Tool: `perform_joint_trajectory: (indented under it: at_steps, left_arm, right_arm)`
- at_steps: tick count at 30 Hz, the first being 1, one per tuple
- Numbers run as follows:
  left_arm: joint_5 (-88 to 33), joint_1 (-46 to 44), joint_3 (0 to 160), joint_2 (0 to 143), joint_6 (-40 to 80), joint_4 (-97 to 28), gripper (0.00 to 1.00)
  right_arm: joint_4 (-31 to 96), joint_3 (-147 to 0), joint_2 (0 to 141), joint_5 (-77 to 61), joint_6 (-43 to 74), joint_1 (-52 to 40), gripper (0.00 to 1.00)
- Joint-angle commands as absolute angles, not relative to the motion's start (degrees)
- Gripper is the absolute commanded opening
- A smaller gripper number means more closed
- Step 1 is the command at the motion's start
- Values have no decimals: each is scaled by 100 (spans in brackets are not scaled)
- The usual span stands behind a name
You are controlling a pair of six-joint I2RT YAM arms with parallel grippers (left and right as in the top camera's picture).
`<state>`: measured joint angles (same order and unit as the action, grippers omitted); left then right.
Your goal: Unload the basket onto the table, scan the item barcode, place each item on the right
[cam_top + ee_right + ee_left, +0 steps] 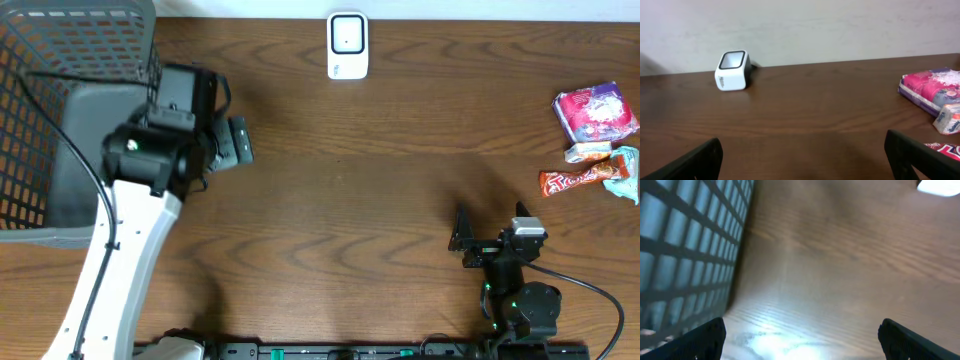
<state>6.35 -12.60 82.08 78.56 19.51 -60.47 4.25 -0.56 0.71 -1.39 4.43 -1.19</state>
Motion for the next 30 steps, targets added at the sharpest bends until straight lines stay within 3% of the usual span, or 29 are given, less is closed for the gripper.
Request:
perform_joint_trajectory:
  at_steps: [1, 8, 20, 30]
  left_arm:
    - [670, -1278, 7212, 7070, 1977, -5524, 98]
    - [670, -1090, 4495, 4772, 1870, -3531, 98]
    - [672, -805, 1339, 746, 1872, -1951, 98]
    - [672, -749, 395, 8, 1872, -613, 98]
  right_arm:
    - [429, -32, 27, -56, 357, -95, 99]
    - [429, -32, 27, -56, 357, -95, 99]
    - [429, -32, 27, -56, 357, -95, 99]
    - [429, -32, 27, -56, 357, -95, 99]
